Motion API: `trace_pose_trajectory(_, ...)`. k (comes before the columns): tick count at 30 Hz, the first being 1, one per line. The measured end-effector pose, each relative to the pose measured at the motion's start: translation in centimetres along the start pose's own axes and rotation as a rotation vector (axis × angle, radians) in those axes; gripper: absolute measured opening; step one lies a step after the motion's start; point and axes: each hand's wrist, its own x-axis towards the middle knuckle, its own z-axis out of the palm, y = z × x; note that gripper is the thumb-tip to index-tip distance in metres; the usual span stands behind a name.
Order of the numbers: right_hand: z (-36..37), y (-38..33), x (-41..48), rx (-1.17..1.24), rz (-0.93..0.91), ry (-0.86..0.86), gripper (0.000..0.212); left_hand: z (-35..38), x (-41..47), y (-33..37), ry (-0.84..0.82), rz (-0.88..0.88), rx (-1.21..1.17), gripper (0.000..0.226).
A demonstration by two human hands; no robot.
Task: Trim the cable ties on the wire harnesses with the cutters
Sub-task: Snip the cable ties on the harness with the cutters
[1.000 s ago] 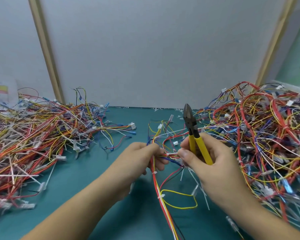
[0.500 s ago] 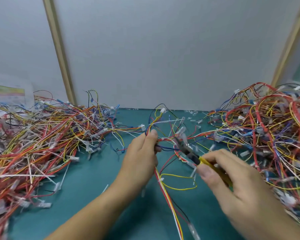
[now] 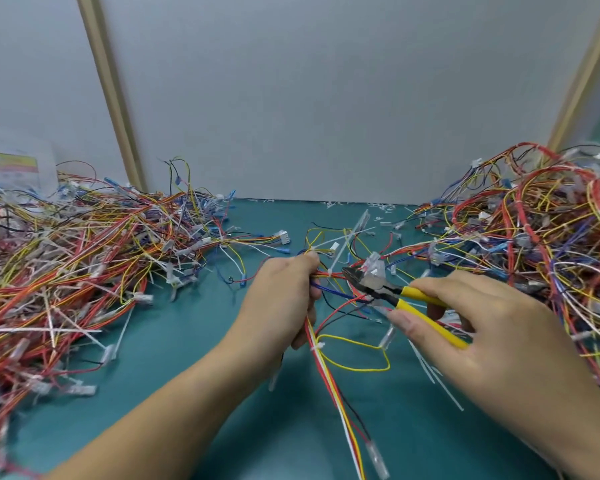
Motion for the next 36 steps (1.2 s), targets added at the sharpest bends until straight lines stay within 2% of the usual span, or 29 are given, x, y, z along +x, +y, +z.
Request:
trace_pose_trajectory(17,0.06,-0.17,-0.23,0.069,0.028,-0.061,0.046,0.26,-0.07,-0.31,-0.029,0.035,0.059,0.042)
trace_pose_trajectory(36,-0.05,-0.12,-0.32,0.054,0.049,-0.042,0.047,0.43,-0.25,-0.41,-0.039,0.05,0.066,0.041)
